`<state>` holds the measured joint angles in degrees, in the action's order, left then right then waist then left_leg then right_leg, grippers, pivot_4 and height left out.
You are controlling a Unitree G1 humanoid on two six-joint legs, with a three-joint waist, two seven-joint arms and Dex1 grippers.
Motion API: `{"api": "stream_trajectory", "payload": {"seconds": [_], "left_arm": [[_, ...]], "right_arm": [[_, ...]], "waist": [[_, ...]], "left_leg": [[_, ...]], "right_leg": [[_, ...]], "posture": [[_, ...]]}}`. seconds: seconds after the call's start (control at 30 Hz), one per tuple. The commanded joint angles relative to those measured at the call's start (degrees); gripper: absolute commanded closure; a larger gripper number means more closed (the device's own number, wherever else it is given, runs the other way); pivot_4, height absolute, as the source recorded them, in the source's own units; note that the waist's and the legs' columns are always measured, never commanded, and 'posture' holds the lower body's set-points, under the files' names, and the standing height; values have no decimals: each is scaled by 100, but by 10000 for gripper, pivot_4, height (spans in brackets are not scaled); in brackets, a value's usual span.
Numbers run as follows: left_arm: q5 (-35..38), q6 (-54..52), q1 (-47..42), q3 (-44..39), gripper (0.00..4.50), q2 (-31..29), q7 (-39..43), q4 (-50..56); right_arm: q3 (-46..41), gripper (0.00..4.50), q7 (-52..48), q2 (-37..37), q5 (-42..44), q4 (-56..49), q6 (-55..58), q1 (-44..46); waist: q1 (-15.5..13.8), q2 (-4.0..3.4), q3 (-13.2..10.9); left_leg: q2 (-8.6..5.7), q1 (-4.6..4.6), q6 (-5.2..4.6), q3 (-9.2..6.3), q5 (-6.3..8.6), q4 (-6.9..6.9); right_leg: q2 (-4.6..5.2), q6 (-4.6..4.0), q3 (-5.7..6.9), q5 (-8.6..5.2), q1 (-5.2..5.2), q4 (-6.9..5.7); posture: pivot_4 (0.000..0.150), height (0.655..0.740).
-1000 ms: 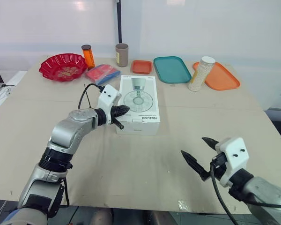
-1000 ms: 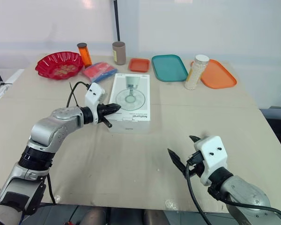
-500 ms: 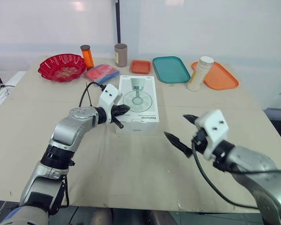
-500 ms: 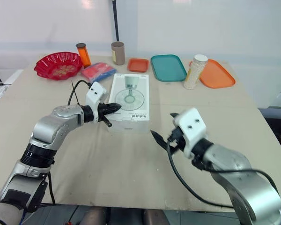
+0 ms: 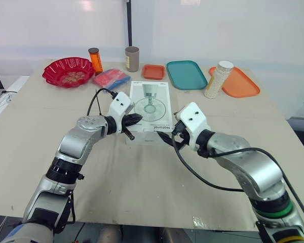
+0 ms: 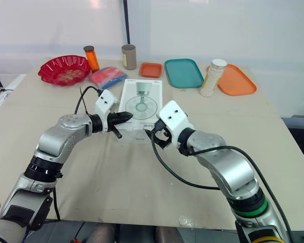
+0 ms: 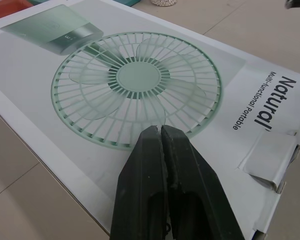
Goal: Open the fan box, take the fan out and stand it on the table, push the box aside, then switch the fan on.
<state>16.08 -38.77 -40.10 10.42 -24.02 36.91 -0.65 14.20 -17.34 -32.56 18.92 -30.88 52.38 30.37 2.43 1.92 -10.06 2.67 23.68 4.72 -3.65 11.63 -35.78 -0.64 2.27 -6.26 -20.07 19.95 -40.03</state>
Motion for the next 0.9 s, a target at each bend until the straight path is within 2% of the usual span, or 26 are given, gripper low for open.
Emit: {"api": "stream_trajectory", "payload": {"seconds": [0.03, 0.67, 0.9], "left_arm": [[-164, -38, 126, 118, 43406, -40, 88, -128], [-400, 196, 231, 193, 43406, -3, 343, -20], [-445, 216, 210, 162, 43406, 11, 363, -72]], "right_arm": [[100, 0, -67, 123, -291, 88, -268, 158], [161, 0, -445, 473, -888, 476, -540, 172], [137, 0, -613, 496, -858, 295, -437, 58]], "waist": [[1, 0, 0], [16, -1, 0], [16, -1, 0]], "left_leg": [[0, 0, 0, 0, 0, 0], [0, 1, 1, -7, -1, -1], [0, 1, 1, -9, -1, -1]], "right_leg": [[0, 0, 1, 0, 0, 0], [0, -1, 7, 1, 0, -1], [0, -1, 9, 1, -1, -1]], "posture": [[1500, 7400], [1500, 7400], [1500, 7400]]}}
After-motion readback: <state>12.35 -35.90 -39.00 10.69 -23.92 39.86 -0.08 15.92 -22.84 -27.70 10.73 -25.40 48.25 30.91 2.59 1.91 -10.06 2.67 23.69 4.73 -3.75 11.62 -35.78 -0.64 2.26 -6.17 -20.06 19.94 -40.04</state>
